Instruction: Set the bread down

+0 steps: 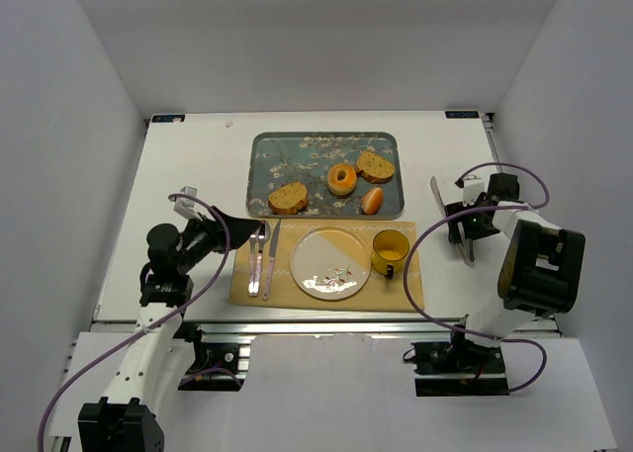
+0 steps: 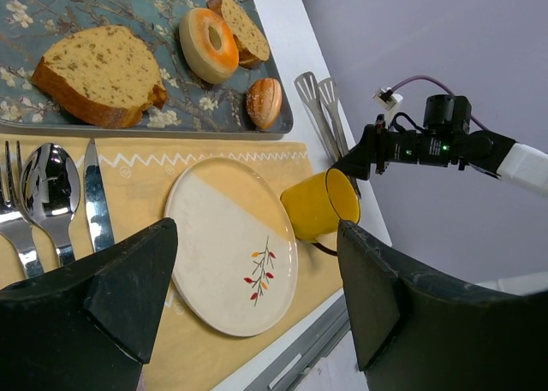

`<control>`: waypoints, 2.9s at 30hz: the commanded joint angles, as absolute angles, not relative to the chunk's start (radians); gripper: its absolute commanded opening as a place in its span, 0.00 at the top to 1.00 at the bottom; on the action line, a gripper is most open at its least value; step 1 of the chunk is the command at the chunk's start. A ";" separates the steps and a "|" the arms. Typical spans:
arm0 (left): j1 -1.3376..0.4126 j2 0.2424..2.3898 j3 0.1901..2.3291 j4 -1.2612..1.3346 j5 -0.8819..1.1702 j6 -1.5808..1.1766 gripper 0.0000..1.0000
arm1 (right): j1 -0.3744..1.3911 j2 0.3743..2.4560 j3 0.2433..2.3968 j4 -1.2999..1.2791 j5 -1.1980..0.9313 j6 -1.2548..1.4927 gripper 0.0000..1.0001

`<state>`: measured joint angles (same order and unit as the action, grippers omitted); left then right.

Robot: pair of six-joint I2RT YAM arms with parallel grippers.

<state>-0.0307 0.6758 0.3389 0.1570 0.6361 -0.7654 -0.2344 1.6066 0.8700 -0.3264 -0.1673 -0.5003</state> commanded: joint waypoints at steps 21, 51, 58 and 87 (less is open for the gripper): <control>-0.028 0.588 0.376 0.063 0.614 -0.758 0.16 | -0.238 1.632 0.824 -0.256 -0.172 -0.525 0.27; -0.028 0.399 0.465 -0.155 0.565 -0.753 0.16 | -0.080 1.474 1.147 -0.411 -0.528 -0.436 0.87; -0.028 0.350 0.505 -0.244 0.551 -0.741 0.16 | 0.237 1.509 1.273 -0.430 -0.538 -0.417 0.75; -0.028 0.173 0.555 -0.471 0.437 -0.727 0.15 | 0.649 1.677 1.399 -0.463 -0.381 -0.598 0.57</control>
<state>-0.0307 0.1604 0.5545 -0.4812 0.4469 -0.7368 0.6331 1.6787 1.3785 -0.5156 -0.4110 -0.5846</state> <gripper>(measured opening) 0.842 0.431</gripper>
